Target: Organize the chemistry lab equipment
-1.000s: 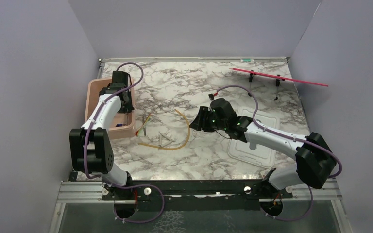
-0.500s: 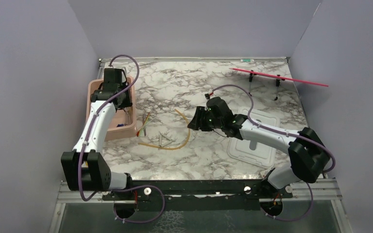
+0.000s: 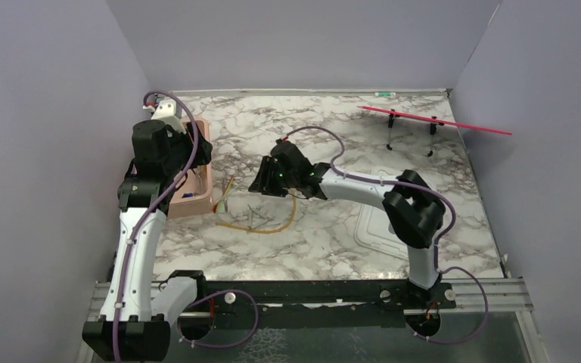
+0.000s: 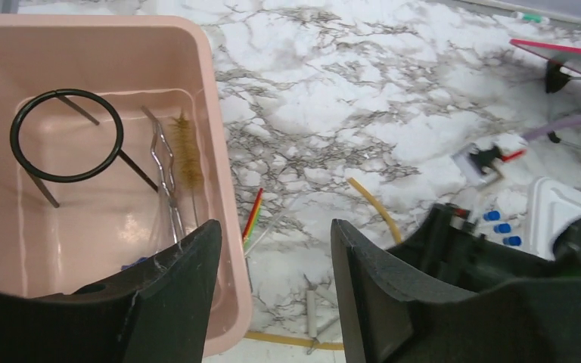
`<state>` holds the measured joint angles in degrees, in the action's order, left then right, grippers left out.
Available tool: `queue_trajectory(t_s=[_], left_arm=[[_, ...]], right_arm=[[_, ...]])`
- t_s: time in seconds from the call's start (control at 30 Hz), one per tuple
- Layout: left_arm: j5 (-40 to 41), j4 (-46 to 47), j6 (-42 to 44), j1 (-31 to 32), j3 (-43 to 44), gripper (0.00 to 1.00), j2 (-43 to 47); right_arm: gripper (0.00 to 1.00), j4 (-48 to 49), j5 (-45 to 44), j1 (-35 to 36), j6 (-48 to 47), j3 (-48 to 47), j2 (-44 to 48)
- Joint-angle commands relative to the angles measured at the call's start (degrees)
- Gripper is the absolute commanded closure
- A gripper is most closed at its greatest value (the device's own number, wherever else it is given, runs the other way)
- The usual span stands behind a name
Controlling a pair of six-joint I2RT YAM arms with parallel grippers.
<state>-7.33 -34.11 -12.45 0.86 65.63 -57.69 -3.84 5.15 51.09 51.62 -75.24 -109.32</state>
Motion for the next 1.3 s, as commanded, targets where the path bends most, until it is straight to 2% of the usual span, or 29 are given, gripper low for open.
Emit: queue_trajectory(t_s=[0.0,0.23,0.3,0.4,0.6,0.8,0.97,1.17,1.27], left_arm=[[-4.79,5.61,-4.45,0.02,-3.59,0.41,5.17],[-0.66,5.55,-7.55,2.38,-6.55,0.4,7.97],[0.39,5.79,-7.93,3.01,-6.82,0.4,7.98],[1.62,5.86,-7.34,3.72,-6.34,0.4,7.84],[2.11,5.52,-6.48,4.54,-5.01,0.4,7.97],[2.51,5.09,-6.03,4.86,-4.9,0.4,7.95],[2.87,4.97,-5.68,4.96,-4.97,0.4,7.9],[2.81,4.97,-5.75,4.95,-5.43,0.39,7.81],[2.41,4.99,-5.87,4.94,-5.51,0.39,7.61]], right_arm=[[0.49,-6.14,-4.72,1.07,13.66,-9.59,-7.68],[0.49,-15.96,-9.58,1.2,23.26,-22.13,-17.71],[0.53,-17.22,-10.78,1.23,25.01,-24.4,-19.7],[0.58,-18.14,-10.96,1.29,25.81,-28.93,-23.53],[0.59,-22.55,-10.64,1.41,26.74,-39.53,-31.29],[0.6,-23.03,-10.56,1.73,28.12,-42.13,-34.45],[0.72,-22.72,-9.5,1.82,28.53,-41.91,-35.73],[0.98,-20.45,-10.12,1.8,26.99,-40.03,-34.8],[0.99,-18.68,-12.06,1.82,24.46,-38.85,-32.26]])
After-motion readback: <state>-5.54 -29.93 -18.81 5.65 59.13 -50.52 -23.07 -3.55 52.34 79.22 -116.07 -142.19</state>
